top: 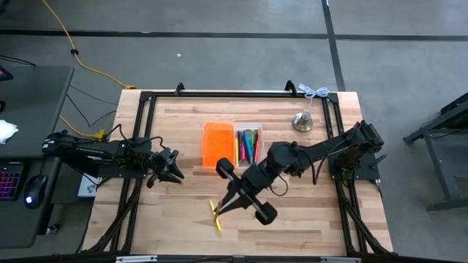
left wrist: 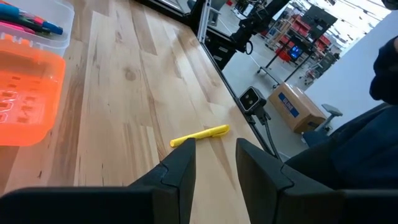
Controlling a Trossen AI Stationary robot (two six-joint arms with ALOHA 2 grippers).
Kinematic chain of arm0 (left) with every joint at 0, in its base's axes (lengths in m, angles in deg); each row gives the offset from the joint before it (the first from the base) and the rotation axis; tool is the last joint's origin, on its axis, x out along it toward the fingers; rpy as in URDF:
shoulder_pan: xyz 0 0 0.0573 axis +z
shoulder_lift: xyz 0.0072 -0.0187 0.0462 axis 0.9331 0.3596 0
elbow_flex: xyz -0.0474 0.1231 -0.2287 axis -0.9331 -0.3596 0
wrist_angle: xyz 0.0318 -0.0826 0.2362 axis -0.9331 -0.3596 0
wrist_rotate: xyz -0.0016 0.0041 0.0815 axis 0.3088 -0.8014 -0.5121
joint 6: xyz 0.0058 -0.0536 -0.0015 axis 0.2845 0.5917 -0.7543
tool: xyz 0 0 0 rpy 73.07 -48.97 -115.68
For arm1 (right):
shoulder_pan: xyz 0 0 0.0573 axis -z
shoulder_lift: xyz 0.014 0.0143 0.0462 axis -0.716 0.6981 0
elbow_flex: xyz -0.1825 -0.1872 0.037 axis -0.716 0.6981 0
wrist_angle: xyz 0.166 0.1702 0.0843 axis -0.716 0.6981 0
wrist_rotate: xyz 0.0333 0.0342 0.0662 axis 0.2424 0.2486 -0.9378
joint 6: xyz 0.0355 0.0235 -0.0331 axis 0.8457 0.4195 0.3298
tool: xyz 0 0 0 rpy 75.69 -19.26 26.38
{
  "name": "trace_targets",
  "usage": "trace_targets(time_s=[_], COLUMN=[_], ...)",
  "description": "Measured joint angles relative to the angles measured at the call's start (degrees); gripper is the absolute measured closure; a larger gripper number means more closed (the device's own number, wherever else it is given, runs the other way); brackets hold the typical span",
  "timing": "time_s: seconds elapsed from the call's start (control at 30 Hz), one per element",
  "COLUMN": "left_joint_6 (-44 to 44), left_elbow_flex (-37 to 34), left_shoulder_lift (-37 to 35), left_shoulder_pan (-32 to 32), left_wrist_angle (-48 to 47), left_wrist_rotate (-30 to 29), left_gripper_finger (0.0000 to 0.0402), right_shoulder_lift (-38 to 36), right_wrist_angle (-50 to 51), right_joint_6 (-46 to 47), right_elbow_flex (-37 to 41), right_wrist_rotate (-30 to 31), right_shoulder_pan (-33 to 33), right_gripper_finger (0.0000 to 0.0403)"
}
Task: Pick & place school supplies into a supply box
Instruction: Put the yellow pencil into the supply box
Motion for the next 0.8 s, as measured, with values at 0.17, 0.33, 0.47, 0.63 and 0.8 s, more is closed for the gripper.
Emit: trace_targets(time_s=[0.17, 0.33, 0.47, 0.63, 0.8], left_joint_6=[0.00, -0.04, -0.12, -0.17, -0.17], left_elbow_flex=[0.00, 0.00, 0.00, 0.00, 0.00], left_shoulder_lift=[0.00, 0.01, 0.02, 0.00, 0.01], left_shoulder_pan=[0.00, -0.01, 0.00, -0.02, -0.01], left_wrist_angle=[0.00, -0.01, 0.00, -0.02, -0.01], left_wrist_rotate=[0.03, 0.06, 0.10, 0.12, 0.17], left_gripper_finger=[0.0257, 0.0257, 0.0257, 0.0257, 0.0257], right_shoulder_lift=[0.02, 0.02, 0.02, 0.02, 0.02], right_wrist_angle=[-1.20, -1.46, -1.48, -0.99, 5.19], right_joint_6=[-4.90, -6.39, -6.30, -4.39, 1.92], right_elbow_flex=[0.00, 0.00, 0.00, 0.00, 0.00], right_wrist_rotate=[-0.58, -0.58, -0.43, 3.13, 14.30], right_shoulder_pan=[-0.76, -0.82, -0.82, -0.36, 0.90], right_gripper_finger=[0.0402, 0.0402, 0.0401, 0.0402, 0.0402])
